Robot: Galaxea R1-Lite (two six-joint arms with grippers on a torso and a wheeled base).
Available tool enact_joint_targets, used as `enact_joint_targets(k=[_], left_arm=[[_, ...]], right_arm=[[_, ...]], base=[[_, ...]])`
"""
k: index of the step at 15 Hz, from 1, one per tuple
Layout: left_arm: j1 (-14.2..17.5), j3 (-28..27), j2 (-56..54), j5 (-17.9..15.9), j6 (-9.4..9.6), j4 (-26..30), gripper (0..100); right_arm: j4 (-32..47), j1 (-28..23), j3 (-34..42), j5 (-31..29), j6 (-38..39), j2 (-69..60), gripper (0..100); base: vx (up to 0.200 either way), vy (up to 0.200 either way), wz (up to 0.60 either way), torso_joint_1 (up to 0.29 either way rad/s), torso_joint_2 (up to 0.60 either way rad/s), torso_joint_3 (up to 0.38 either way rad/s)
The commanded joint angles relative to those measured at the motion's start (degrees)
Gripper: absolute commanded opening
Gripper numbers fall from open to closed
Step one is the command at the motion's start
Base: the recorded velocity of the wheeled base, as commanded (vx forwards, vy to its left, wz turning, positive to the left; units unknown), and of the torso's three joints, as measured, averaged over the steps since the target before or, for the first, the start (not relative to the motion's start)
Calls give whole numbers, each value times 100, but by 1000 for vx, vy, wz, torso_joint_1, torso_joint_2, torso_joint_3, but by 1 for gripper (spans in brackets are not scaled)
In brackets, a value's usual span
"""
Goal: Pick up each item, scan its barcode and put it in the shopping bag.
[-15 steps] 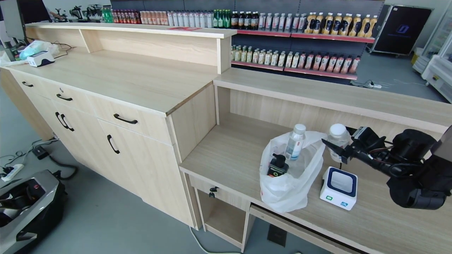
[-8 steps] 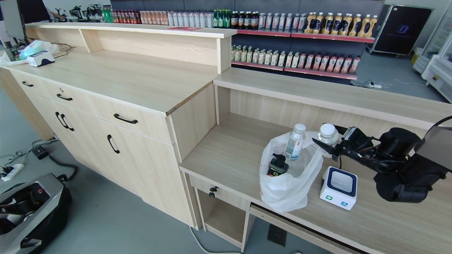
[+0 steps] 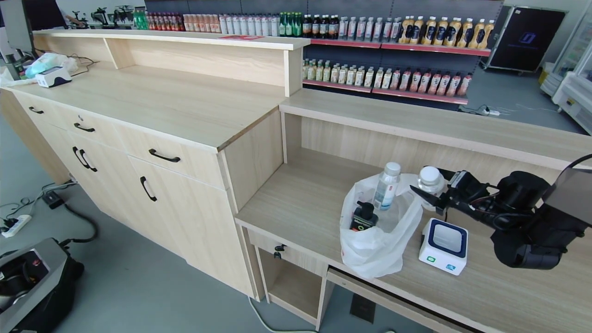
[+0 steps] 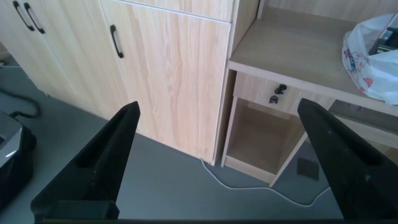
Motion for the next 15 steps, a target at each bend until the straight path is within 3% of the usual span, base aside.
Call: enact_joint_targets(k=[1, 15], left_arm=[[0, 0, -2, 1, -4, 0, 100], [0, 0, -2, 1, -4, 0, 100]], right_arm=[[-8, -39, 97, 0, -88, -158, 0], [-8, -320, 703, 0, -738, -519, 0]], base=[[0, 0, 0, 0, 0, 0], [0, 0, 0, 0, 0, 0]])
